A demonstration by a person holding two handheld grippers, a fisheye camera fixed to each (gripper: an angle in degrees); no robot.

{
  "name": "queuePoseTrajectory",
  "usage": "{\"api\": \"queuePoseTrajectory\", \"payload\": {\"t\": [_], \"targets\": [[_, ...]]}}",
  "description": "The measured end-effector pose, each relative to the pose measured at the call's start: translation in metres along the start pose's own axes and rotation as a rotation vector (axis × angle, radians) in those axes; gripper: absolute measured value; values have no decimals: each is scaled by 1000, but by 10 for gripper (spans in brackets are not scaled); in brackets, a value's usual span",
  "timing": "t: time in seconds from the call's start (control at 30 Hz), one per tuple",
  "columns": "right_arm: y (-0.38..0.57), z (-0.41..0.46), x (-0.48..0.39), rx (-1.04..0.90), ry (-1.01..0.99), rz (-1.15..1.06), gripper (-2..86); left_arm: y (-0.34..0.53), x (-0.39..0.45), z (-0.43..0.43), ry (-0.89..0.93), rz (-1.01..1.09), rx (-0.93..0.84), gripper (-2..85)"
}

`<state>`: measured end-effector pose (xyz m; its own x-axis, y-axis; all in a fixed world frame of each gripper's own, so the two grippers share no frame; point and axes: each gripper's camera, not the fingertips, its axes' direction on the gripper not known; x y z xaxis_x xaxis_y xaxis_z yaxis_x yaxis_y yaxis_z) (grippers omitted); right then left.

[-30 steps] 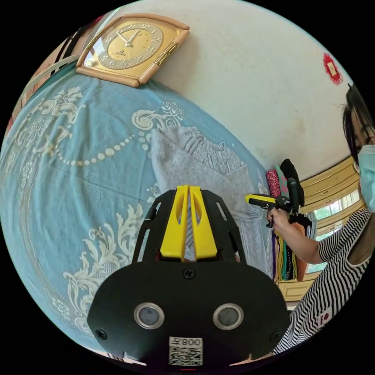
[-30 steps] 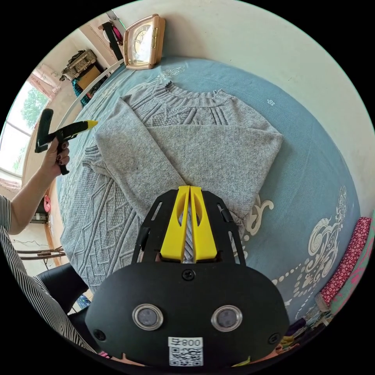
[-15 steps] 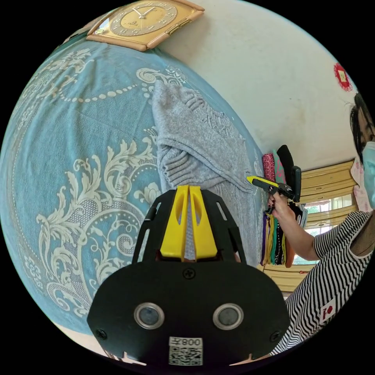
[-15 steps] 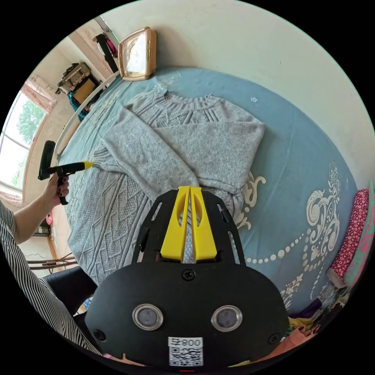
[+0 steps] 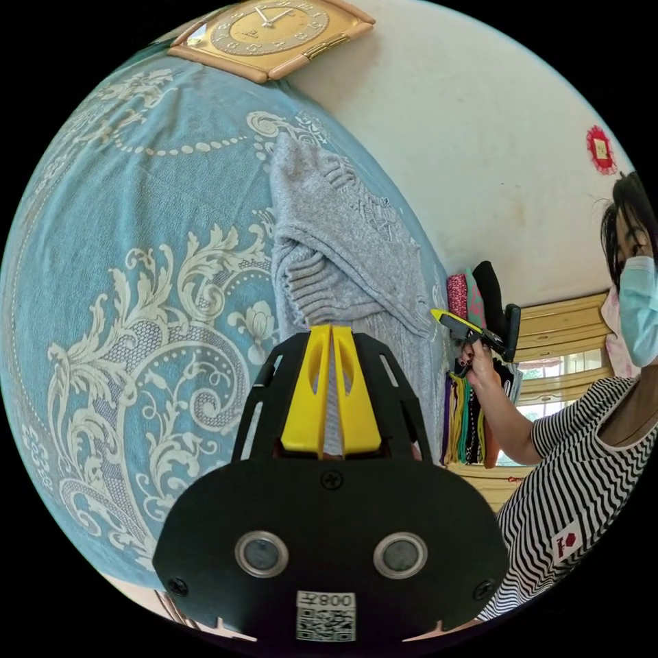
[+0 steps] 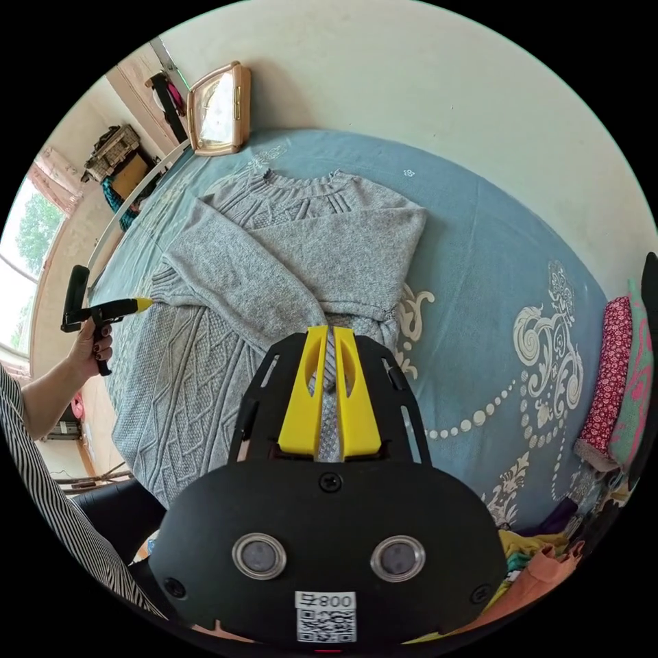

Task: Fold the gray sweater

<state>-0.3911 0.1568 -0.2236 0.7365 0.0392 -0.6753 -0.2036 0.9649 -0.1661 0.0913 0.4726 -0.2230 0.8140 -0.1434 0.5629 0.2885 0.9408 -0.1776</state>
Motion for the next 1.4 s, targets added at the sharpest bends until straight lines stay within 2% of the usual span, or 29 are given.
{"api": "queuePoseTrajectory", "payload": {"t": [0.1, 0.2, 0.4, 0.53, 0.9, 1.1, 1.27, 1.4], "targets": [[-4, 18, 7, -106, -25, -17, 70, 11, -2, 3, 7, -11, -20, 2], [-6, 21, 8, -143, 8, -38, 61, 21, -2, 1, 12, -11, -10, 1], [-6, -15, 20, -84, 37, -63, 33, 30, 6, -15, 11, 45, 80, 2], [-1, 12, 46, -148, -9, -29, 30, 38, -5, 1, -80, 39, 21, 1], [36, -24, 108, -34, -74, 111, 12, 94, -5, -11, -54, -8, 18, 4], [80, -44, 129, -36, -134, 137, 3, 170, -6, -25, -38, -86, -137, 16], [147, -59, 138, -109, -207, 206, 4, 249, -25, -33, -14, -275, -319, 58], [219, -70, 146, -208, -283, 318, 7, 293, -30, -23, -29, -303, -490, 72]]}}
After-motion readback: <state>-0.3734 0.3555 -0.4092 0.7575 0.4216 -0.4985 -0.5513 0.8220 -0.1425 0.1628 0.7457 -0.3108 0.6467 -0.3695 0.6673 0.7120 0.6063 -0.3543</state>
